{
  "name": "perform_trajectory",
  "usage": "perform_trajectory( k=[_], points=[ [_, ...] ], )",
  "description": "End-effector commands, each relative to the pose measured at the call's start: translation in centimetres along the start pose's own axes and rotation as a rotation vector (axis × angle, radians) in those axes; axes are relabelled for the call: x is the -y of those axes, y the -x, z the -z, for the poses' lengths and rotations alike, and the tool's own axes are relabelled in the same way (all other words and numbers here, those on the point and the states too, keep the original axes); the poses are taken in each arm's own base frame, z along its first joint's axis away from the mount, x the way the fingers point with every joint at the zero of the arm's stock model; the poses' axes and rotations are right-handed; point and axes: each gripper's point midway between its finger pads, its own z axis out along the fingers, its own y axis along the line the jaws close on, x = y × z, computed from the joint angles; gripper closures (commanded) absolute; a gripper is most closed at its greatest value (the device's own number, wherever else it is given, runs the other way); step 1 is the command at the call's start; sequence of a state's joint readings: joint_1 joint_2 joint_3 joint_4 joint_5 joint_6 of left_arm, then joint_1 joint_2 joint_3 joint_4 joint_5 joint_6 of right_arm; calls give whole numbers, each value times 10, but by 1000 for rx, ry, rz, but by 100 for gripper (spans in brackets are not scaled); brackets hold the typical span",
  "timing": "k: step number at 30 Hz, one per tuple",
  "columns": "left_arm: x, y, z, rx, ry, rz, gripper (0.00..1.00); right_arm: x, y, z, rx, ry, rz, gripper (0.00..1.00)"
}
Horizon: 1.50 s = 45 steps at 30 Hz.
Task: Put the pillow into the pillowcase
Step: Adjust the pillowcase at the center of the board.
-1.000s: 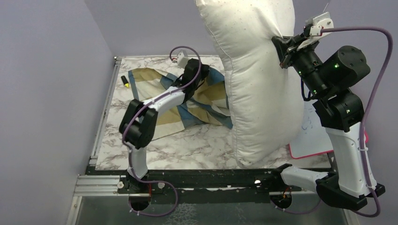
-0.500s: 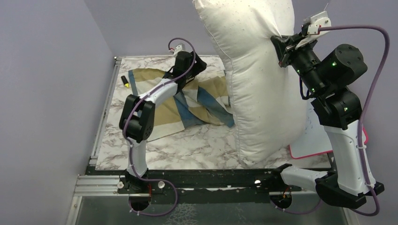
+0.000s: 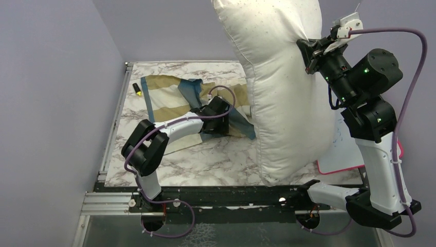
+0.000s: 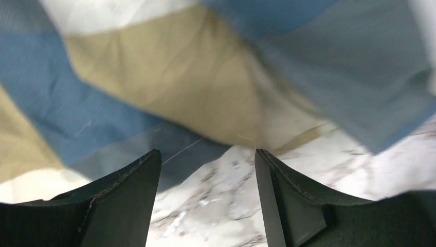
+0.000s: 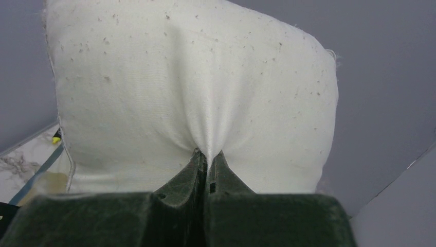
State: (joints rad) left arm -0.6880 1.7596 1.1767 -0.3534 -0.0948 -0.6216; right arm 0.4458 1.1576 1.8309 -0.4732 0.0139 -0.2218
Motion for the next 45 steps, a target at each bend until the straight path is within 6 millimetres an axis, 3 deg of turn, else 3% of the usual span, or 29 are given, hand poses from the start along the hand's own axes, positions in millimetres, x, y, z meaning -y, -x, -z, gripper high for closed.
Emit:
perform_trajectory(
  k=[1, 4, 6, 9, 11, 13, 15, 19, 20, 22, 24, 29, 31, 35, 38, 42, 45],
  points=[
    [-38, -25, 9, -37, 152, -25, 30, 17, 62, 16, 212, -67, 4, 100],
    [-49, -33, 5, -39, 198, -30, 31, 16, 59, 13, 205, -60, 2, 100],
    [-57, -41, -1, -62, 227, -49, 38, 14, 58, 11, 202, -52, -3, 100],
    [-71, -61, 0, -152, 284, -81, 77, 12, 54, 7, 191, -40, -2, 100],
    [-82, -70, 16, -191, 326, -104, 93, 9, 50, 4, 176, -30, 2, 100],
    [-92, -75, 43, -231, 364, -128, 100, 8, 45, 0, 159, -27, -6, 100],
    [-99, -75, 73, -236, 381, -134, 100, -1, 41, -3, 146, 25, -1, 100],
    [-122, -90, 106, -299, 436, -112, 100, -14, 24, -8, 105, 85, 10, 100],
    [-131, -94, 112, -312, 475, -112, 100, -16, 19, -9, 92, 97, 21, 100],
    [-152, -99, 124, -329, 558, -102, 85, -20, 8, -13, 54, 117, 47, 100],
    [-163, -90, 133, -302, 595, -70, 79, -25, -3, -16, 15, 148, 73, 100],
    [-161, -20, 157, -74, 515, 76, 59, -34, -28, -23, -77, 206, 115, 100],
    [-151, 13, 160, 21, 417, 133, 50, -34, -35, -23, -96, 209, 119, 100],
    [-82, 58, 137, 193, 10, 87, 43, -26, -38, -23, -105, 151, 107, 100],
    [-68, 79, 114, 261, -62, 71, 42, -14, -31, -23, -102, 87, 91, 100],
    [-50, 87, 79, 239, -134, 40, 30, 4, -17, -20, -82, -10, 77, 100],
    [-41, 89, 54, 249, -112, 9, 26, 8, -10, -18, -56, -34, 71, 100]
  ],
)
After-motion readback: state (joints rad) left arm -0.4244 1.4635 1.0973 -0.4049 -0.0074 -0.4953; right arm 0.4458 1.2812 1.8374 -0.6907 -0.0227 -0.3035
